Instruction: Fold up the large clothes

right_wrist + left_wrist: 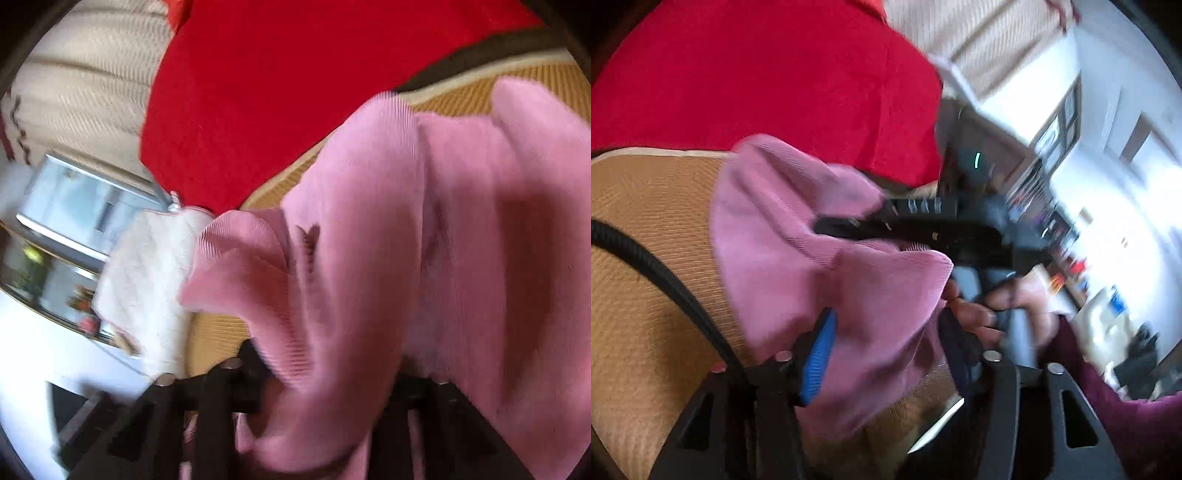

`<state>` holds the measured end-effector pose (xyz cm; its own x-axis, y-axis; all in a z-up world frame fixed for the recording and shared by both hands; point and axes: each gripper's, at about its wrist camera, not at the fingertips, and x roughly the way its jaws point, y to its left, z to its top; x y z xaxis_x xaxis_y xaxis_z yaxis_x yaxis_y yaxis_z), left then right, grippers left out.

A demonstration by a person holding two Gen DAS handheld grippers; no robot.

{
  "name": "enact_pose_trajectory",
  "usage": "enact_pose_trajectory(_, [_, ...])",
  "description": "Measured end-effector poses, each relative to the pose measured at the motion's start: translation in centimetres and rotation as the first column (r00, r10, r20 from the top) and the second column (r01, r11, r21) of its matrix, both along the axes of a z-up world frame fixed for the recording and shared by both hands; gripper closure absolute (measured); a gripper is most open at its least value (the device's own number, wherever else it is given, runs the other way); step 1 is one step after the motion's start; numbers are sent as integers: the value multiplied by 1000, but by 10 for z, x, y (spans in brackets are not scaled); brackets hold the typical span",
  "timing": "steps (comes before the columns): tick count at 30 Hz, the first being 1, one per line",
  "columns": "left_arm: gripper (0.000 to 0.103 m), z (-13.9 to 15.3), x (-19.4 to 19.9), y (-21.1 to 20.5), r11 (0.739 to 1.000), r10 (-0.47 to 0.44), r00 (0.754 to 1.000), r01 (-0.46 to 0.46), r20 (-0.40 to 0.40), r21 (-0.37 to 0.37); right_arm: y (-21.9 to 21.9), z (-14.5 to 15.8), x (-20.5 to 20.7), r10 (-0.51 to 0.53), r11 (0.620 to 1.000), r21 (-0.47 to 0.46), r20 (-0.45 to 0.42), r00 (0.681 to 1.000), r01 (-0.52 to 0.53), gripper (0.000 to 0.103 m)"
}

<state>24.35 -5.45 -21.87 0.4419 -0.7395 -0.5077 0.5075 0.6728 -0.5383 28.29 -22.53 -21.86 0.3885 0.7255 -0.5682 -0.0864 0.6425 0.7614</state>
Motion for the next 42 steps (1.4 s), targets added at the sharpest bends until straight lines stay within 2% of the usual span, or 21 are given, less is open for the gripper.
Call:
enact_pose_trajectory(1, [30,1,-4,21,998,57,998,-57,0,-13,-2,1,0,-10,1000,-2,2,1000,10,80])
enact_pose_trajectory(3, [28,-9,2,50,987,158,986,-158,-48,-6,-4,-3,-2,-26,1000,7,-6,1000,26,81])
enact_pose_trajectory(4, [29,-22,11,62,980,198,973,-199,-118,1,3,-1,0,-28,1000,10,-5,1000,28,81])
enact_pose_trajectory(6, [30,-52,27,69,973,225,938,-229,-263,14,-3,6,-5,-32,999,14,14,999,32,82])
enact_pose_trajectory(9, [37,-72,33,48,982,182,929,-185,-322,20,-18,24,-16,-41,999,38,66,997,39,84])
enact_pose_trajectory(11, [37,-62,32,27,988,145,944,-151,-296,0,-26,49,-27,-60,998,43,135,989,55,86])
enact_pose_trajectory(14, [36,-31,31,2,992,120,971,-124,-208,-8,-51,82,-41,-109,994,57,231,967,98,86])
enact_pose_trajectory(16, [35,-8,29,-26,995,94,988,-91,-123,29,-81,94,-47,-160,987,70,266,951,147,86])
enact_pose_trajectory(18, [35,0,28,-61,992,63,996,-55,-65,117,-114,91,-50,-225,974,83,273,935,210,86])
enact_pose_trajectory(21, [31,-23,33,-111,960,7,996,17,-86,279,-155,46,-40,-284,958,84,135,949,275,86])
enact_pose_trajectory(22, [26,-40,34,-128,934,-9,995,43,-97,354,-163,26,-36,-292,956,63,80,953,288,86])
enact_pose_trajectory(24, [22,-49,31,-135,924,-18,996,51,-90,380,-173,-21,-33,-297,955,11,-44,954,298,86])
enact_pose_trajectory(25, [22,-49,30,-131,927,-13,996,44,-85,373,-176,-37,-34,-291,954,47,-77,954,295,87])
enact_pose_trajectory(26, [21,-50,30,-130,929,-9,995,46,-102,367,-182,-44,-37,-297,945,119,-73,952,304,87])
enact_pose_trajectory(27, [21,-53,27,-128,932,-6,992,51,-126,359,-184,-44,-38,-293,943,138,-76,953,301,87])
enact_pose_trajectory(31, [16,-71,28,-100,937,27,985,34,-171,347,-172,-25,-39,-223,975,4,-42,974,223,80])
enact_pose_trajectory(33, [14,-71,26,-93,949,46,978,21,-204,314,-175,-19,-42,-219,976,-24,-64,974,218,77])
enact_pose_trajectory(35, [9,-70,27,-91,948,65,977,4,-204,319,-168,-3,-46,-247,967,-75,-60,967,243,71])
enact_pose_trajectory(37, [8,-68,29,-97,952,84,972,-14,-218,306,-167,16,-60,-262,956,-141,-15,965,257,66])
enact_pose_trajectory(40, [9,-54,36,-102,960,112,968,-47,-226,275,-164,45,-90,-293,929,-212,70,953,302,39])
enact_pose_trajectory(42, [9,-34,45,-91,950,131,975,-71,-181,304,-157,66,-105,-299,917,-232,142,944,326,39])
